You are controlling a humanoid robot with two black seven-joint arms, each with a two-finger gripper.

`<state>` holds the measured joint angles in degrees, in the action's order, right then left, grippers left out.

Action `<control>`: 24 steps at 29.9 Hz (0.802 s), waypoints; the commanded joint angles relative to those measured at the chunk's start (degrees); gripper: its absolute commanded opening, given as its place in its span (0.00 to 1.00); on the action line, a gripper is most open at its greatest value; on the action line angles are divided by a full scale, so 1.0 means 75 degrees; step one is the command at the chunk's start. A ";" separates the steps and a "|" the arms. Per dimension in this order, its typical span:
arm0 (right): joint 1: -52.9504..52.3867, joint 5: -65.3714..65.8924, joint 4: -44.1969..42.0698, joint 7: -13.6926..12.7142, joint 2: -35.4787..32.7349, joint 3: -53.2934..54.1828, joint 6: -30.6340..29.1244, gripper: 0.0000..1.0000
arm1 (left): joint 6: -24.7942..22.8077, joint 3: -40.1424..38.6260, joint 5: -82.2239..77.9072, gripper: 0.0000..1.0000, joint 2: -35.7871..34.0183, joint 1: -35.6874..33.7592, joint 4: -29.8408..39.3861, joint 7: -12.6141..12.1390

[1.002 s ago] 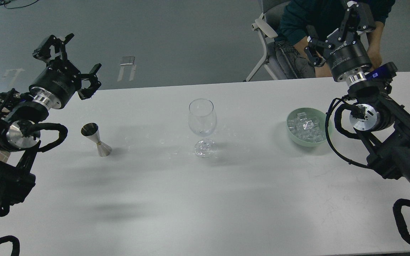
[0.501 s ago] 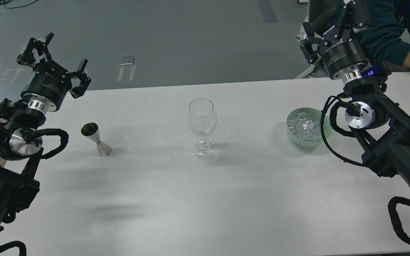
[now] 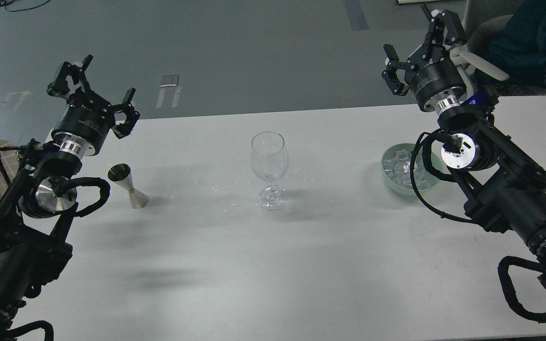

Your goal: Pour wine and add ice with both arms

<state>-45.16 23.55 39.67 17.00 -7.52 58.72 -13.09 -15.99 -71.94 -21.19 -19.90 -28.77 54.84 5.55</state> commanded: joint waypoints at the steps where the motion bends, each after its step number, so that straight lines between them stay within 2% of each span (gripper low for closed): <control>1: -0.0060 0.0001 0.0019 -0.0389 0.0006 -0.0013 0.0000 1.00 | -0.0036 0.0099 -0.0068 0.98 -0.0088 -0.0031 -0.0011 0.0022; 2: -0.0153 0.0001 -0.0004 -0.0670 -0.0005 -0.0013 0.0034 1.00 | -0.0048 0.0099 -0.0208 0.98 -0.0100 -0.0055 -0.0023 0.0046; 3: -0.0154 0.0001 -0.0004 -0.0672 -0.0005 -0.0013 0.0035 1.00 | -0.0048 0.0099 -0.0209 0.98 -0.0100 -0.0055 -0.0023 0.0046; 5: -0.0399 0.0024 -0.0039 -0.1104 -0.0029 -0.0060 0.0128 1.00 | -0.0141 0.0100 -0.0745 0.98 -0.0100 -0.0172 -0.0197 0.0220; 8: -0.0528 0.0107 -0.0074 -0.1188 -0.0040 -0.0235 0.0199 1.00 | -0.0119 0.0088 -0.1170 0.98 -0.0030 -0.0277 -0.0339 0.0397; 18: -0.0716 0.0153 -0.0121 -0.1563 -0.0099 -0.1091 0.0632 1.00 | 0.0151 0.0041 -0.1100 0.98 0.0099 -0.0313 -0.0246 0.0269; 24: -0.0705 0.0130 -0.0098 -0.1575 -0.0029 -0.1080 0.0808 1.00 | 0.0139 0.0041 -0.1088 0.98 0.0146 -0.0359 -0.0070 0.0292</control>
<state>-50.49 24.66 38.83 5.21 -7.93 50.55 -7.37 -14.88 -71.65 -29.38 -18.72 -31.28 53.63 7.69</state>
